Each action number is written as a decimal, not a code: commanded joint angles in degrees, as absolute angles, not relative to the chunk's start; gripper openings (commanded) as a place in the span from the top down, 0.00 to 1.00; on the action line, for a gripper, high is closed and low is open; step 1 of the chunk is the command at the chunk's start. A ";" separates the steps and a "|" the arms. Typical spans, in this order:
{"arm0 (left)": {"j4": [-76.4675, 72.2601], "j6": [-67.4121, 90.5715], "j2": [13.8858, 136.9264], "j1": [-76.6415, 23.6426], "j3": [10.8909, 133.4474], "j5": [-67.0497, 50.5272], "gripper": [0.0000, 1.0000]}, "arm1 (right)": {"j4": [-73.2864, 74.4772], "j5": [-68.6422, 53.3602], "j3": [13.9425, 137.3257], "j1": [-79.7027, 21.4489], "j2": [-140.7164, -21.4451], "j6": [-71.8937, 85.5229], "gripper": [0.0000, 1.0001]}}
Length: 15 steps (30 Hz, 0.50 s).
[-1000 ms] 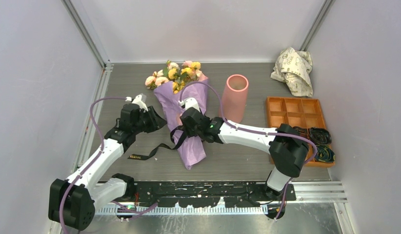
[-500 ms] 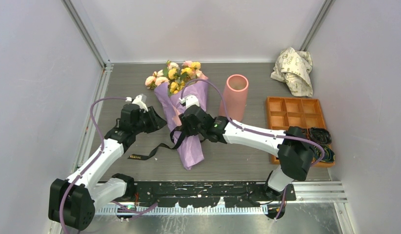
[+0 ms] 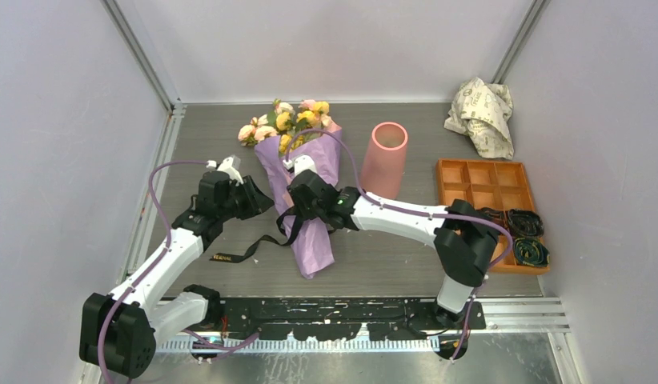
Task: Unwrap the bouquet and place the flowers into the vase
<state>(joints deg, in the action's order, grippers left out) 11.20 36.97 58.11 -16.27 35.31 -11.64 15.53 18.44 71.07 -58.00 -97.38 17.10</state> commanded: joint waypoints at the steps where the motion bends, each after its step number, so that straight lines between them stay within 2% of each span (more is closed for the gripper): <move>1: 9.68 36.47 57.06 -16.26 35.10 -12.52 0.64 | 12.00 19.51 74.24 -58.23 -98.61 16.01 0.61; 7: 9.37 36.60 57.02 -16.26 34.27 -12.62 0.64 | 9.38 22.15 72.26 -58.23 -96.19 15.89 0.88; 15: 4.61 35.98 56.73 -16.55 33.58 -20.21 0.63 | 9.18 28.47 68.73 -58.24 -87.84 17.13 0.98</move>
